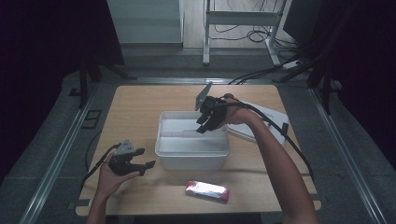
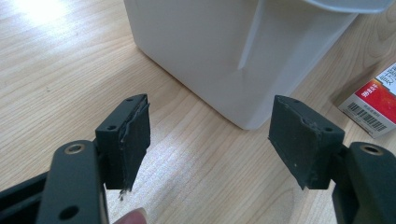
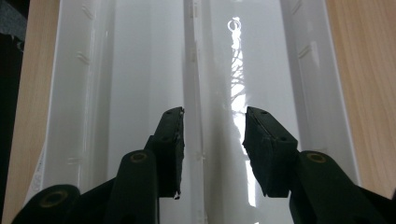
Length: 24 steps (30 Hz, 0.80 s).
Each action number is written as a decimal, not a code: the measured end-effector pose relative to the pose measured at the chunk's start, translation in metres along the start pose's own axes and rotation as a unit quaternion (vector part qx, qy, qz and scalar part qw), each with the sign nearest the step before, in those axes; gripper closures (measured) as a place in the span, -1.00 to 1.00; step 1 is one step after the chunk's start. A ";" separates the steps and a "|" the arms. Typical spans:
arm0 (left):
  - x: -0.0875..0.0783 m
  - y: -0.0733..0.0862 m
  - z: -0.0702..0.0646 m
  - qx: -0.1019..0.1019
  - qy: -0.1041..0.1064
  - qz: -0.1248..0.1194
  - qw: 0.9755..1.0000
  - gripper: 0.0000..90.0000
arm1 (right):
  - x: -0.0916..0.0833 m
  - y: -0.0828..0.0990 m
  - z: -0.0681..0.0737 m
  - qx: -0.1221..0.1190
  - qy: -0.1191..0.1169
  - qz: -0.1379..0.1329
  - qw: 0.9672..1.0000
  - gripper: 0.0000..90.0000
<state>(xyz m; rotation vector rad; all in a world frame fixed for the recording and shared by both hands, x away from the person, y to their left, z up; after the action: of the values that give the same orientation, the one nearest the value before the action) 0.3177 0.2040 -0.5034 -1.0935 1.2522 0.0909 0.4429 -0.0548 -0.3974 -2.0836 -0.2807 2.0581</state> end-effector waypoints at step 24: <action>0.000 0.001 0.000 0.000 -0.003 0.003 1.000 -0.34 | 0.013 -0.008 -0.002 -0.006 -0.023 0.015 1.000 0.39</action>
<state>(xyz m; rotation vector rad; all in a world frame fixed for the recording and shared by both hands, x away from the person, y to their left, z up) 0.3174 0.2045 -0.5036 -1.0887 1.2500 0.1000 0.4448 -0.0436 -0.4081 -2.0630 -0.2716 2.1285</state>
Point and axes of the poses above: each handheld gripper's, and its own axes: x roughly forward along the jaws, y roughly out of its underside, z roughly to its left, the point moved 5 cm from there along x, roughly forward along the jaws, and after that the axes turned 13 degrees about z, right-handed, at the moved point
